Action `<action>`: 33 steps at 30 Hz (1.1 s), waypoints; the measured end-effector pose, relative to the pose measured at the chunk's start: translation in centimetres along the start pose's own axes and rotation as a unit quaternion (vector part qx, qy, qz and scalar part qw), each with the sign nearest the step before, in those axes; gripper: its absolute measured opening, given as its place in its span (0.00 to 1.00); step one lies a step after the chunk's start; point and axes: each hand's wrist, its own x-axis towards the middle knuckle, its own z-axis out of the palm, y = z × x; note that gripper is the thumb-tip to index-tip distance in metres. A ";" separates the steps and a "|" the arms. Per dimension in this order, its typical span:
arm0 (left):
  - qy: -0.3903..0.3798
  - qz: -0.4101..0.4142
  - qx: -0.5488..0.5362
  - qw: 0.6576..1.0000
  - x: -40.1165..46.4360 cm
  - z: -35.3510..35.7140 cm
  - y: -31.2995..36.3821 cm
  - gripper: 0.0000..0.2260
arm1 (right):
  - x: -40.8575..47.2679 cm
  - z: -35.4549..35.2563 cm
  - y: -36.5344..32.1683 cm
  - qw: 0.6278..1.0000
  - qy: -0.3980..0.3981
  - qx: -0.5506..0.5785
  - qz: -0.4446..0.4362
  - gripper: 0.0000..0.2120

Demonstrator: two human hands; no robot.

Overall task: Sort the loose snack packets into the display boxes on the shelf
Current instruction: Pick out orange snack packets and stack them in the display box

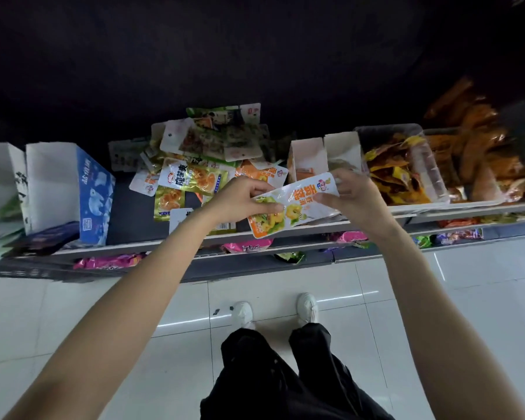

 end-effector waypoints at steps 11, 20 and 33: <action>0.260 -0.017 0.053 0.964 8.1 6.3 1.0 0.23 | 0.8 -0.9 1.8 0.877 0.310 -0.277 -0.240 0.10; 0.137 -0.081 -0.111 0.981 8.6 8.3 -3.2 0.23 | 5.7 3.1 3.9 0.853 0.037 -0.492 -0.173 0.19; 0.334 -0.117 0.294 0.888 -0.1 4.9 -11.1 0.16 | 4.6 10.7 2.4 0.850 -0.100 -0.481 -0.190 0.16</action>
